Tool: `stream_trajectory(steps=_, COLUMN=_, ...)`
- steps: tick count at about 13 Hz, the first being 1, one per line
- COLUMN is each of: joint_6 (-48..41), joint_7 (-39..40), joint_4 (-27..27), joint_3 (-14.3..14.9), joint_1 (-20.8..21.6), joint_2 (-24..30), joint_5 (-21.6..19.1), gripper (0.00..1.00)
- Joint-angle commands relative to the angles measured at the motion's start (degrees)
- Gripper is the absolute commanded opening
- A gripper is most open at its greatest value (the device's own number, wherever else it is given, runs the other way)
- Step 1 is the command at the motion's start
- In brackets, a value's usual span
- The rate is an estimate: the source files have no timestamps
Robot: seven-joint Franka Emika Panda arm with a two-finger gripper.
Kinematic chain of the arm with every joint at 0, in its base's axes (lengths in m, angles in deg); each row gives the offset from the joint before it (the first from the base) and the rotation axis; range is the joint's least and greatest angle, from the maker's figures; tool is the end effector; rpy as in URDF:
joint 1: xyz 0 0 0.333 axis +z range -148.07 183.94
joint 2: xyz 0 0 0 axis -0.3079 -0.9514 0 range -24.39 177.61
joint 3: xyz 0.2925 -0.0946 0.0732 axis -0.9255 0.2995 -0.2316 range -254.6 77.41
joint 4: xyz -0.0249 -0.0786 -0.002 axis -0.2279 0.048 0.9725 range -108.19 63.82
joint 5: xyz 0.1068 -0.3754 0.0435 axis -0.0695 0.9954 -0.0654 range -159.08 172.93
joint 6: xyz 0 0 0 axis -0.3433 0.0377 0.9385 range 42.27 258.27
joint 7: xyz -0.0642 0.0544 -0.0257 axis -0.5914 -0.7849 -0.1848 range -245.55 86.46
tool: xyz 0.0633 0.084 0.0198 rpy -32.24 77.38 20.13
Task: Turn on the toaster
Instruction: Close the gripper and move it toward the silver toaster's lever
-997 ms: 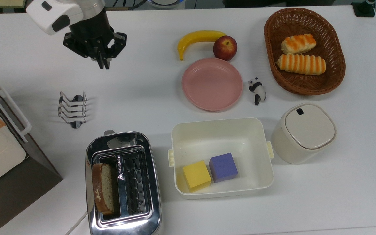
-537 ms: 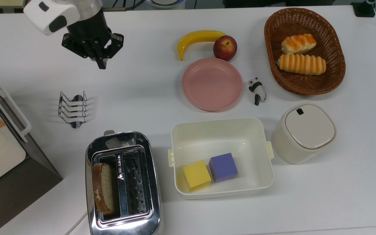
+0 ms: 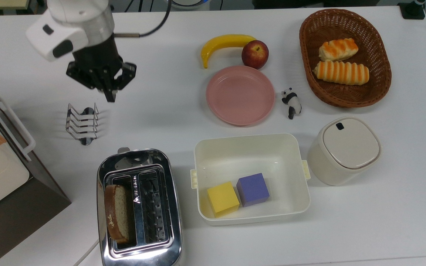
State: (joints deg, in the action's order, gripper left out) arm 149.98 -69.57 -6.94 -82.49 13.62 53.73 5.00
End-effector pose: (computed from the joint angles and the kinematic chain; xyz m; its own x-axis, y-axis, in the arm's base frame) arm 0.6852 -0.1089 0.5323 0.9877 -0.0004 0.1561 -0.0060 -0.9993 0.0357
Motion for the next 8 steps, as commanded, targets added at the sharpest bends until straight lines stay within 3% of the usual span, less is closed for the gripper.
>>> stream_trajectory(steps=1, joint_6=6.5, joint_7=2.9, joint_4=-1.4, joint_3=0.0, joint_1=-0.2, joint_2=-0.9, joint_5=-1.9, gripper=0.00)
stream_trajectory(steps=8, joint_6=11.9, joint_7=6.4, joint_4=-1.4, joint_3=-0.4, joint_1=-0.1, joint_2=-5.1, joint_5=-4.5, gripper=0.00)
